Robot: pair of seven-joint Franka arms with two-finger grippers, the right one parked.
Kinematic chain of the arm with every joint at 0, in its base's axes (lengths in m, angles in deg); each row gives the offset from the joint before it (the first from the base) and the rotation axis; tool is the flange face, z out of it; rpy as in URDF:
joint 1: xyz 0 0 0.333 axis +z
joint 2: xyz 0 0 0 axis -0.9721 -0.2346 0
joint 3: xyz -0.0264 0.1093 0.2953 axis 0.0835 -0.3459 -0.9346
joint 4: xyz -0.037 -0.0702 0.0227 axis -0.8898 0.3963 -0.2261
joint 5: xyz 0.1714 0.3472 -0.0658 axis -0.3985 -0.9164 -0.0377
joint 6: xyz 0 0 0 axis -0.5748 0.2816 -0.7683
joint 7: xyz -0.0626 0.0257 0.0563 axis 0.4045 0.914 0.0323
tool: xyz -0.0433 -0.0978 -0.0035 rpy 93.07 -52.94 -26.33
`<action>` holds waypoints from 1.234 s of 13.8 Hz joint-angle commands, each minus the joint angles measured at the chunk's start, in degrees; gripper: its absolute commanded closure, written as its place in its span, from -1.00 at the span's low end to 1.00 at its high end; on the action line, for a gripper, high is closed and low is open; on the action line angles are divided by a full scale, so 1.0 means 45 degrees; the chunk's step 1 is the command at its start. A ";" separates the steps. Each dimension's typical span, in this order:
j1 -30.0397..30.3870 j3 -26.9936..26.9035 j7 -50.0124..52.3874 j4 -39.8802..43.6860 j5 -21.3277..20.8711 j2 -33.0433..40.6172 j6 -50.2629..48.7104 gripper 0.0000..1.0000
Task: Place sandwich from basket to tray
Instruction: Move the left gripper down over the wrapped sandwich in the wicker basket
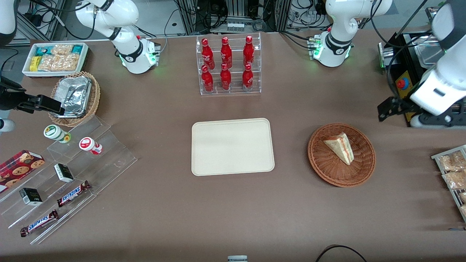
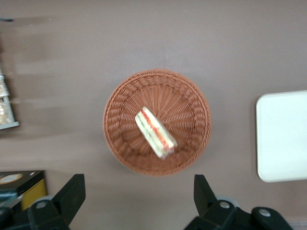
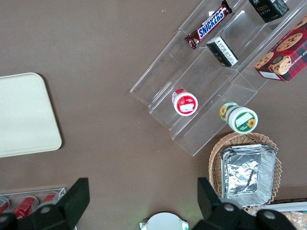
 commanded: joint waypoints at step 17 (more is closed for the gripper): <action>0.0016 0.0649 0.7354 -0.6525 -0.0188 -0.1455 0.7330 -1.00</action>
